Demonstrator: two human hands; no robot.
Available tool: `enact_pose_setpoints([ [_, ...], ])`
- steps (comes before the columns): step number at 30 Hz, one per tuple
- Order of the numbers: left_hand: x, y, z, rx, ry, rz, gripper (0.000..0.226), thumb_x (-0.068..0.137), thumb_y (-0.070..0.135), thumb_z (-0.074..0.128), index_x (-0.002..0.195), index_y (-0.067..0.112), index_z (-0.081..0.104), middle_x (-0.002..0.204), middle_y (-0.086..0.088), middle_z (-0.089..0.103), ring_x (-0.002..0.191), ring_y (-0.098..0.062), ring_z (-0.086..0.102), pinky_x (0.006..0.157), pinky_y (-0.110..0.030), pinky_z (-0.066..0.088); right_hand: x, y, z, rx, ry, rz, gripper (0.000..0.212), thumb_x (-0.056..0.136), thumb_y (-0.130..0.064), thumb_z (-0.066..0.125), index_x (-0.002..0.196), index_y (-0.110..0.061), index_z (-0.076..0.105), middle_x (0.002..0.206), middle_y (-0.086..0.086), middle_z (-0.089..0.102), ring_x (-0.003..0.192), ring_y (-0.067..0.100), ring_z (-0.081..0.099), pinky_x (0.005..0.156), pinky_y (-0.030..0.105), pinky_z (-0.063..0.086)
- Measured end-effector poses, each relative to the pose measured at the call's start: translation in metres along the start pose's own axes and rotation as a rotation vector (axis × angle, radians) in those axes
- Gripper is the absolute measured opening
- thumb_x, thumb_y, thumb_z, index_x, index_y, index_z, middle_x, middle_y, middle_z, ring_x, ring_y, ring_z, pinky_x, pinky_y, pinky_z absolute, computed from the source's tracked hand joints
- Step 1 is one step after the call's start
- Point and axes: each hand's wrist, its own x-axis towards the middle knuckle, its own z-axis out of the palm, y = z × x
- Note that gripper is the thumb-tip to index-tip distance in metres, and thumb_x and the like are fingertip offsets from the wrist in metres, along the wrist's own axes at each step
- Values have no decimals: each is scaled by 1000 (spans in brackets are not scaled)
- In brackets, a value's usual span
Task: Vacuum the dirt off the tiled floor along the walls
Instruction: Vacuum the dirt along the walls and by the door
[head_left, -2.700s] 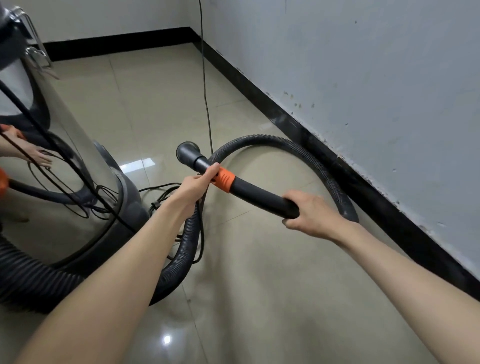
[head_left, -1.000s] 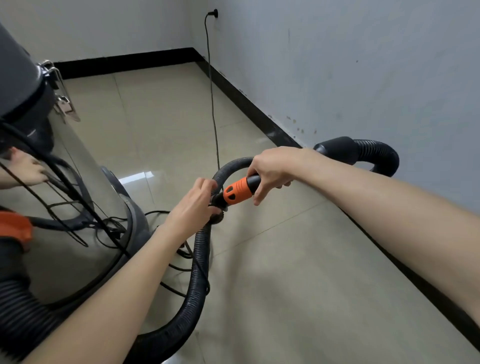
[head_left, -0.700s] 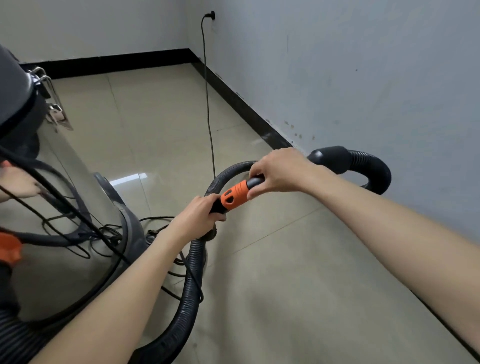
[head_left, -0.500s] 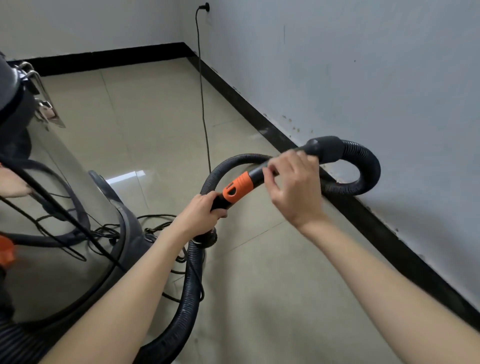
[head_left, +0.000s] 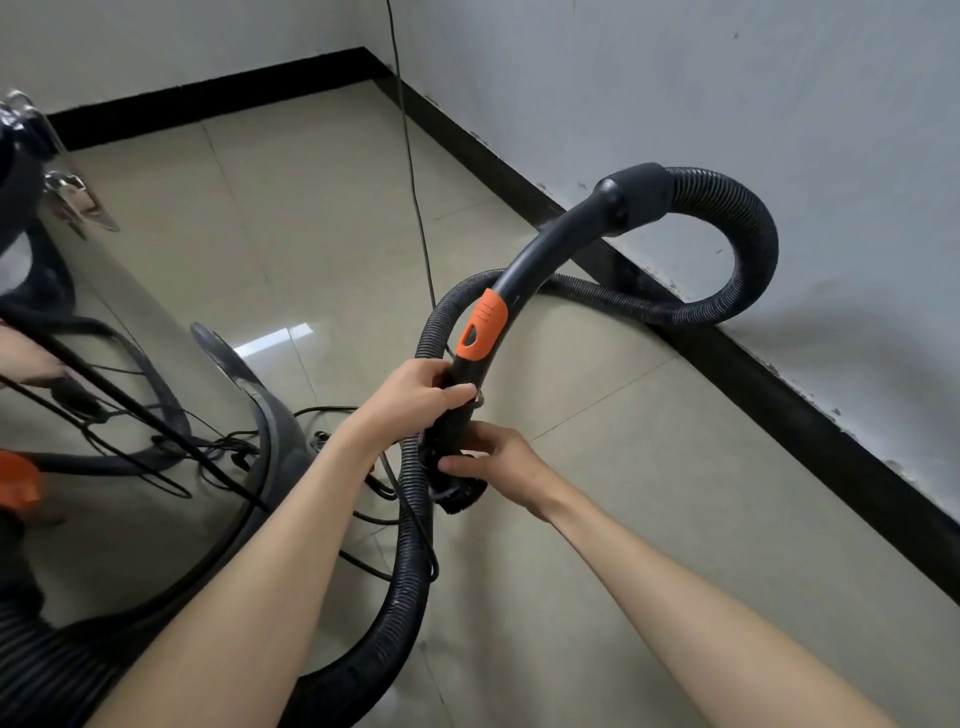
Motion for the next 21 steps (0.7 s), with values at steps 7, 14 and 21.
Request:
enact_pose_setpoints([
  [7, -2, -1, 7, 30, -29, -3, 17, 92, 20, 58, 103, 10, 66, 68, 6, 58, 47, 2, 49, 46, -10, 36, -5, -2, 12, 89, 74, -41, 38, 88, 2, 66, 123, 0, 53, 120, 19, 65, 111, 29, 63, 94, 34, 52],
  [14, -15, 3, 3, 146, -172, 174, 35, 87, 7, 64, 121, 14, 60, 106, -1, 67, 97, -34, 61, 90, -43, 49, -21, -4, -5, 44, 20, -29, 40, 90, 2, 63, 128, 3, 49, 111, 12, 61, 95, 21, 60, 75, 18, 52],
  [21, -18, 9, 24, 224, 85, 326, 20, 94, 9, 53, 112, 4, 61, 74, 7, 61, 68, -9, 54, 63, -10, 39, -35, -18, -27, -8, -13, 35, 39, 91, -8, 67, 126, 1, 53, 99, 7, 61, 85, 14, 60, 67, 12, 50],
])
